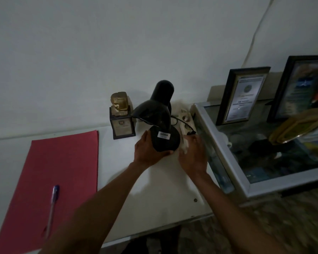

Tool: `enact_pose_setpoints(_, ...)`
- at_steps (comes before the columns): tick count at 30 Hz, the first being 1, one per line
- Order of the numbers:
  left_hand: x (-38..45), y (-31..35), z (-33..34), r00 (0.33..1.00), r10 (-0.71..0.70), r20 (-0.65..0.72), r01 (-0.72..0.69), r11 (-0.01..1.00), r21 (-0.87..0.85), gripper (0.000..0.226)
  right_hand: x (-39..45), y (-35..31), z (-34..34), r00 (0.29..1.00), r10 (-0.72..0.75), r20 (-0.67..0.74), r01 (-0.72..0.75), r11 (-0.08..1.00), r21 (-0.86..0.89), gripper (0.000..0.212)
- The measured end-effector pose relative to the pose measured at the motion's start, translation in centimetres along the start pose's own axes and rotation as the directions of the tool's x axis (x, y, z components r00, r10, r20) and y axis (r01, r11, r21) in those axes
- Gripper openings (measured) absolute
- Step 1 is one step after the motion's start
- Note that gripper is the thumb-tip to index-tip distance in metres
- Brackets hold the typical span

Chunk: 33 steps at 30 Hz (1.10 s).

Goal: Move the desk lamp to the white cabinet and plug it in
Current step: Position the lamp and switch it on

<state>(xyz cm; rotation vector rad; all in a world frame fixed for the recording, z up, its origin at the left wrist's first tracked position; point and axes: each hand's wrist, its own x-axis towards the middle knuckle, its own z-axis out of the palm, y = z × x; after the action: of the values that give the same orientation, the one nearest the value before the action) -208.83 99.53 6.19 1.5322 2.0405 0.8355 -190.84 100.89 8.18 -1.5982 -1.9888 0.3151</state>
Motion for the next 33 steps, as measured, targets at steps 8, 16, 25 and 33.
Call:
enact_pose_setpoints(8,0.0,0.8,2.1,0.99,-0.102,-0.098,0.097,0.994,-0.059,0.13,0.5,2.4,-1.2,0.991,0.105,-0.082,-0.112,0.99,-0.086,0.04)
enact_pose_setpoints(16,1.7,1.5,1.6,0.991,-0.113,-0.066,0.106,0.989,-0.101,0.129,1.9,2.1,-1.4,0.997,0.028,-0.077,-0.026,0.999,0.021,0.036)
enact_pose_setpoints(25,2.4,1.7,2.0,0.99,-0.12,-0.077,0.113,0.99,-0.083,0.126,10.9,-1.2,-1.1,0.993,-0.05,0.11,0.032,0.987,0.155,0.04)
enact_pose_setpoints(33,3.0,1.9,2.1,0.983,-0.175,-0.054,0.171,0.983,-0.069,0.123,16.7,-1.9,-0.5,0.943,-0.166,0.29,0.148,0.985,0.084,0.023)
